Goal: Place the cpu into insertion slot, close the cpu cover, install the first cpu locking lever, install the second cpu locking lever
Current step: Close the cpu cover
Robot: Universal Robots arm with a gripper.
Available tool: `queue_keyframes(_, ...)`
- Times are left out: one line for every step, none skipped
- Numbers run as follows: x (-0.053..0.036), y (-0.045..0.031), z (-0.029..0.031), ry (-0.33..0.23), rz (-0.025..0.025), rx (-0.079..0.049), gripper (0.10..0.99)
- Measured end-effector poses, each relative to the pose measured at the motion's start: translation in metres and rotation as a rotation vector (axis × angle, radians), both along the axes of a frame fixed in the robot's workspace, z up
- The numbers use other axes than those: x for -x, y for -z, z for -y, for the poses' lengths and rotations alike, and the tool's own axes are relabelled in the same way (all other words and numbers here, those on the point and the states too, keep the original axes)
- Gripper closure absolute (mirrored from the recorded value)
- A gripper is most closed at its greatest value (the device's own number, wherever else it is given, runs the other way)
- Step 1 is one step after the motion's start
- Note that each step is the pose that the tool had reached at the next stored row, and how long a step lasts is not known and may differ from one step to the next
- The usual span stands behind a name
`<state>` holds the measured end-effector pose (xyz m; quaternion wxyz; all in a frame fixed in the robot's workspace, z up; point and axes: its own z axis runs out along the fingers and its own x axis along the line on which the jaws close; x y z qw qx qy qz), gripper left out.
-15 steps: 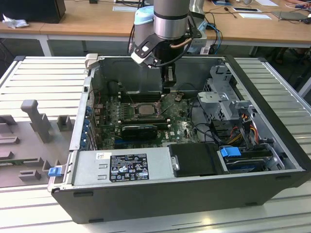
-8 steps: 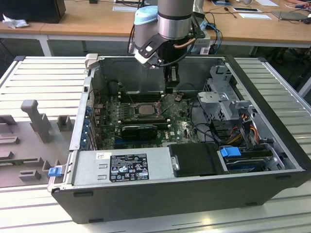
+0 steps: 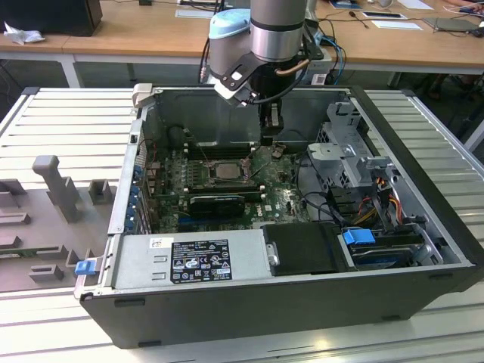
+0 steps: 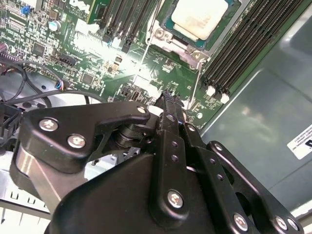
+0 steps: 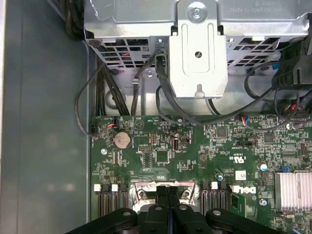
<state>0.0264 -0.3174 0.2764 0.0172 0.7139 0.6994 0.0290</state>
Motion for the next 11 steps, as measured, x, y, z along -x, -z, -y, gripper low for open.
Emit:
queue_keyframes(-0.0007, 0.0, 0.0, 0.0, 0.0, 0.0, 0.98)
queue_keyframes(-0.0026, 0.0, 0.0, 0.0, 0.0, 0.0, 0.98)
queue_keyframes(-0.0035, 0.0, 0.0, 0.0, 0.0, 0.0, 0.98)
queue_keyframes(-0.0044, 0.0, 0.0, 0.0, 0.0001, 0.0, 0.98)
queue_keyframes(-0.0059, 0.0, 0.0, 0.0, 0.0, 0.0, 0.98)
queue_keyframes(-0.0082, 0.0, 0.0, 0.0, 0.0, 0.0, 0.98)
queue_keyframes(-0.0102, 0.0, 0.0, 0.0, 0.0, 0.0, 0.98)
queue_keyframes(-0.0113, 0.0, 0.0, 0.0, 0.0, 0.0, 0.98)
queue_keyframes(-0.0127, 0.0, 0.0, 0.0, 0.0, 0.0, 0.98)
queue_keyframes(-0.0143, 0.0, 0.0, 0.0, 0.0, 0.0, 0.98)
queue_keyframes(-0.0153, 0.0, 0.0, 0.0, 0.0, 0.0, 0.98)
